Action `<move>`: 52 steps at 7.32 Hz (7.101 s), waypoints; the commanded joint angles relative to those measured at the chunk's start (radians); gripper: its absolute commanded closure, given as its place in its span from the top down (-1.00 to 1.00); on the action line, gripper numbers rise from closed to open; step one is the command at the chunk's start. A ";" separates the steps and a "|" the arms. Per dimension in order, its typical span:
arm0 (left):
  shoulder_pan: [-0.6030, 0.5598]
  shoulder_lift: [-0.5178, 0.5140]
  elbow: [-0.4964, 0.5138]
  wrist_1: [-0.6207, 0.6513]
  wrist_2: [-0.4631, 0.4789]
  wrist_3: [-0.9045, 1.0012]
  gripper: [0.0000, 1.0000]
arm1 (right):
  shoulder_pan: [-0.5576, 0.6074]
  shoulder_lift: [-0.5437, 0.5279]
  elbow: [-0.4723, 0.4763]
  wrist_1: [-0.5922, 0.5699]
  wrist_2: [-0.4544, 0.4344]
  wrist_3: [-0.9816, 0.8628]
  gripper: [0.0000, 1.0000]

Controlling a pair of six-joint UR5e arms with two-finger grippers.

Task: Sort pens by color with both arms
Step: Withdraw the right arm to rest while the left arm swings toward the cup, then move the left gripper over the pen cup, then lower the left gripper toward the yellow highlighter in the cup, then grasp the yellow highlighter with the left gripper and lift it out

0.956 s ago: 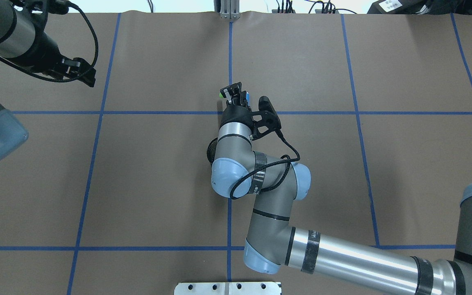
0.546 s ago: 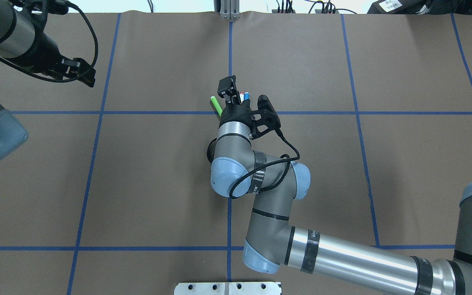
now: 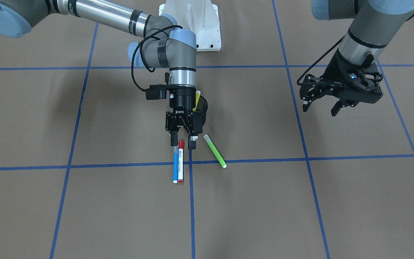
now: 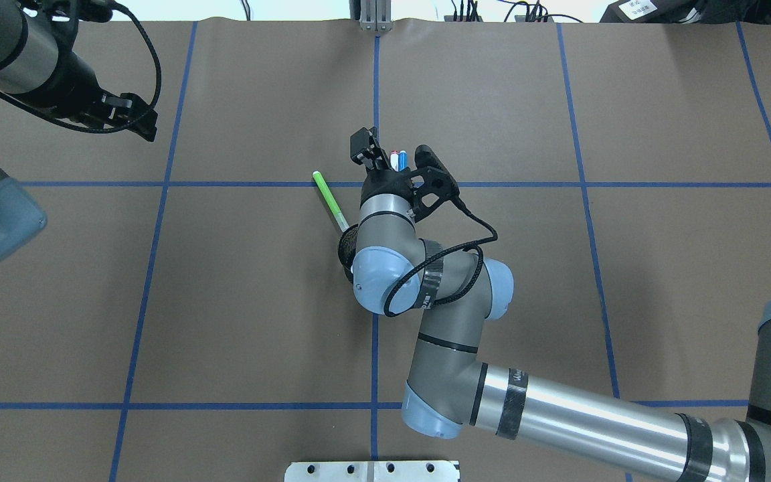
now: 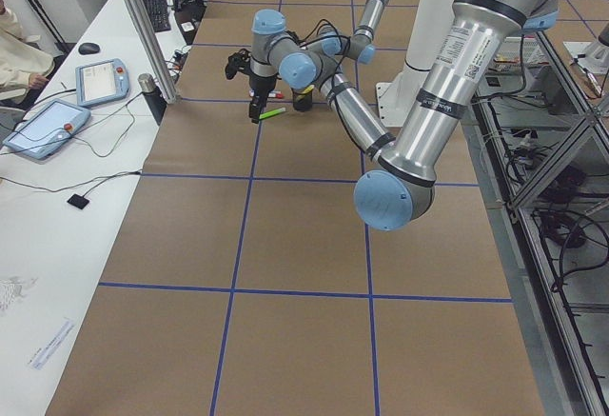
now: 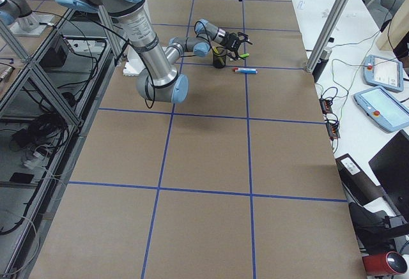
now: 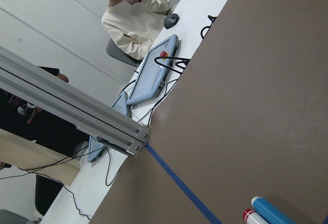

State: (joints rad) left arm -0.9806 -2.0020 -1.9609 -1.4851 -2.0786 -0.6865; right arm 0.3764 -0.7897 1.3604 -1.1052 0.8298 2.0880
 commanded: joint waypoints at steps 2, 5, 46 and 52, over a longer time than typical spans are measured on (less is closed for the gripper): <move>0.000 -0.027 -0.001 0.009 0.002 -0.073 0.61 | 0.108 -0.065 0.020 0.082 0.356 -0.404 0.99; 0.008 -0.086 0.004 0.009 0.002 -0.227 0.61 | 0.257 -0.158 0.097 0.055 0.671 -0.644 0.98; 0.723 -0.244 0.154 -0.150 0.839 -0.889 -0.68 | 0.682 -0.422 0.430 -0.627 1.281 -1.751 0.98; 0.695 -0.242 -0.024 -0.033 0.827 -0.794 -1.00 | 0.693 -0.422 0.433 -0.627 1.305 -1.751 0.99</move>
State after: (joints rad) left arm -0.2816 -2.2451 -1.9259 -1.5782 -1.2478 -1.5085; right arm 1.0658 -1.2107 1.7912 -1.7319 2.1184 0.3375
